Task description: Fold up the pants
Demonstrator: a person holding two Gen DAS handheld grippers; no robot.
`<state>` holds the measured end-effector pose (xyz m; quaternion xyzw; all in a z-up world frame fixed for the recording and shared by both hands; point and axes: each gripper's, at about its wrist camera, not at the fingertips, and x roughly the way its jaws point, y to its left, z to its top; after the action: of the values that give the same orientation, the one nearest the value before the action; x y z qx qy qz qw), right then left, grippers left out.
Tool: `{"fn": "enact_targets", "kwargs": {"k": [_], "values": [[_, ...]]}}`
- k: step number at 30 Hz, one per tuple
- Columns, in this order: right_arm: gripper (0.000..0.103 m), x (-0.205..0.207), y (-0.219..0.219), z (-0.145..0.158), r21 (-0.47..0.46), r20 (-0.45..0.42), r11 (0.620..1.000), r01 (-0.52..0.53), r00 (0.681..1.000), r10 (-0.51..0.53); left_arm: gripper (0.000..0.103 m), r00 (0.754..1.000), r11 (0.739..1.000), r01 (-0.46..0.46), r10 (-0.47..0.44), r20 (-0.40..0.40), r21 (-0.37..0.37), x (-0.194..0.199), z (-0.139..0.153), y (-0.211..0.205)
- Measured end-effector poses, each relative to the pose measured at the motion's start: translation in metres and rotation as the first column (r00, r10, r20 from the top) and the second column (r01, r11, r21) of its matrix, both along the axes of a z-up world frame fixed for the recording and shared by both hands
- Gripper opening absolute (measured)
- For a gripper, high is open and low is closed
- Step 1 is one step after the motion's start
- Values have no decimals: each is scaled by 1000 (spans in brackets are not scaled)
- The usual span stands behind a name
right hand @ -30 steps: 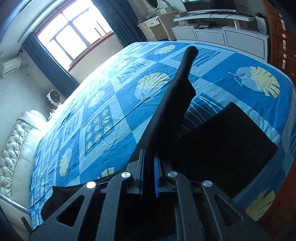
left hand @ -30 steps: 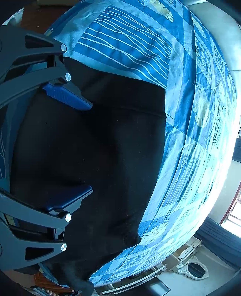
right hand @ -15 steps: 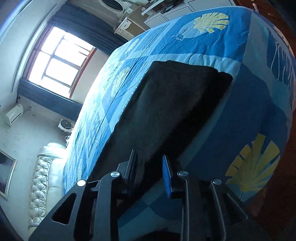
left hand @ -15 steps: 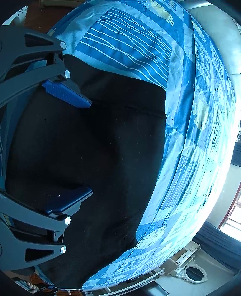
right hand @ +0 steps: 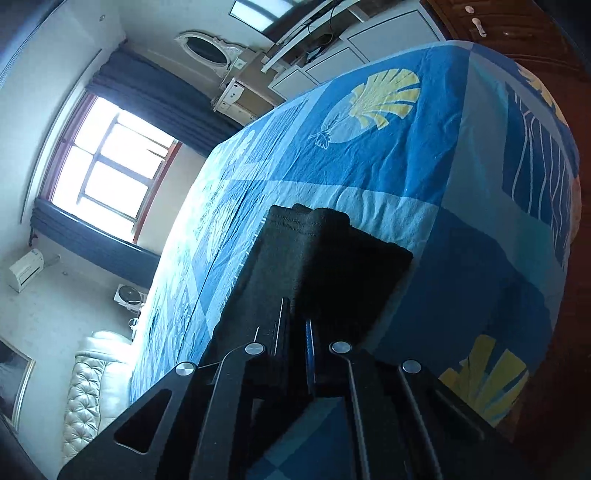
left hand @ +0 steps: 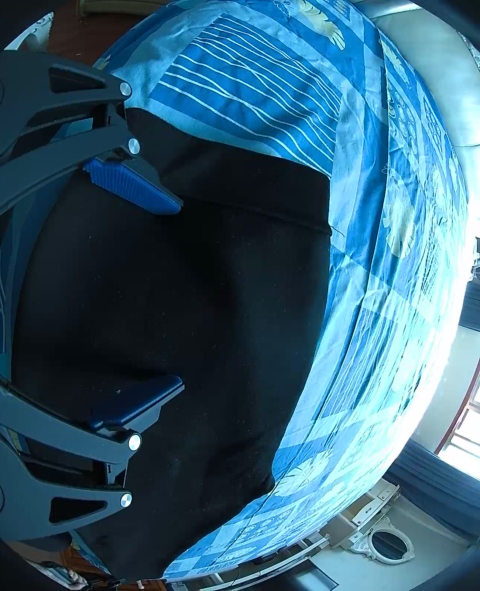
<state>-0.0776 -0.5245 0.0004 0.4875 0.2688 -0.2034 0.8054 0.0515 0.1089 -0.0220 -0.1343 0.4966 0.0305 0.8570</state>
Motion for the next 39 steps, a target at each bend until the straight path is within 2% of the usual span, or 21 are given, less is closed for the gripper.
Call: {"fn": "enact_targets", "kwargs": {"k": [2, 4, 9, 12, 15, 17, 19, 21, 22, 23, 26, 29, 31, 34, 37, 39], "values": [[6, 2, -2, -7, -29, -52, 1000, -10, 999, 9, 89, 1000, 1000, 2, -2, 2, 1, 0, 0, -1], [6, 1, -9, -22, -12, -77, 1000, -15, 997, 14, 90, 1000, 1000, 6, -6, 3, 6, 0, -1, -1], [6, -10, -16, -31, 43, -22, 999, -11, 1000, 12, 90, 1000, 1000, 11, -11, 2, 4, 0, -1, -1], [8, -19, -25, -25, 49, -33, 999, 0, 999, 2, 90, 1000, 1000, 18, -18, 6, -4, -1, -1, 0], [29, -33, -34, -10, -45, -115, 997, 59, 991, -64, 90, 1000, 1000, 22, -22, 9, 2, -1, -1, -1], [31, -40, -44, -1, -91, -119, 993, 75, 989, -86, 90, 1000, 1000, 25, -25, 12, 6, -2, 0, -1], [31, -42, -54, 7, -92, -79, 994, 65, 994, -72, 90, 999, 1000, 25, -26, 20, 9, -4, 3, -3], [42, -36, -65, 13, -77, -24, 997, 16, 1000, -18, 90, 999, 1000, 20, -20, 35, 3, -7, 9, -3], [58, -27, -70, 13, -67, -15, 997, -27, 1000, 27, 90, 999, 1000, 22, -21, 50, -9, -9, 13, -3], [61, -17, -74, 13, -60, -14, 995, -79, 997, 78, 90, 998, 1000, 25, -24, 66, -16, -11, 17, -4], [61, 15, -83, 8, -30, -34, 974, -224, 974, 223, 90, 988, 999, 38, -42, 150, 24, -19, 36, -11], [61, 39, -88, -3, 1, -91, 956, -293, 952, 292, 90, 971, 993, 62, -83, 223, 100, -25, 53, -22], [61, 50, -92, -14, 55, -115, 946, -319, 939, 323, 90, 973, 992, 68, -89, 215, 107, -25, 53, -23], [63, 57, -90, -21, 70, -123, 928, -367, 920, 373, 90, 985, 996, 46, -58, 166, 74, -20, 44, -15], [61, 64, -78, -25, 125, -99, 882, -454, 879, 467, 90, 990, 998, 23, -30, 136, 58, -17, 32, -5], [59, 69, -64, -23, 85, -153, 866, -492, 853, 499, 90, 993, 999, 12, -17, 113, 53, -13, 25, 2]]}}
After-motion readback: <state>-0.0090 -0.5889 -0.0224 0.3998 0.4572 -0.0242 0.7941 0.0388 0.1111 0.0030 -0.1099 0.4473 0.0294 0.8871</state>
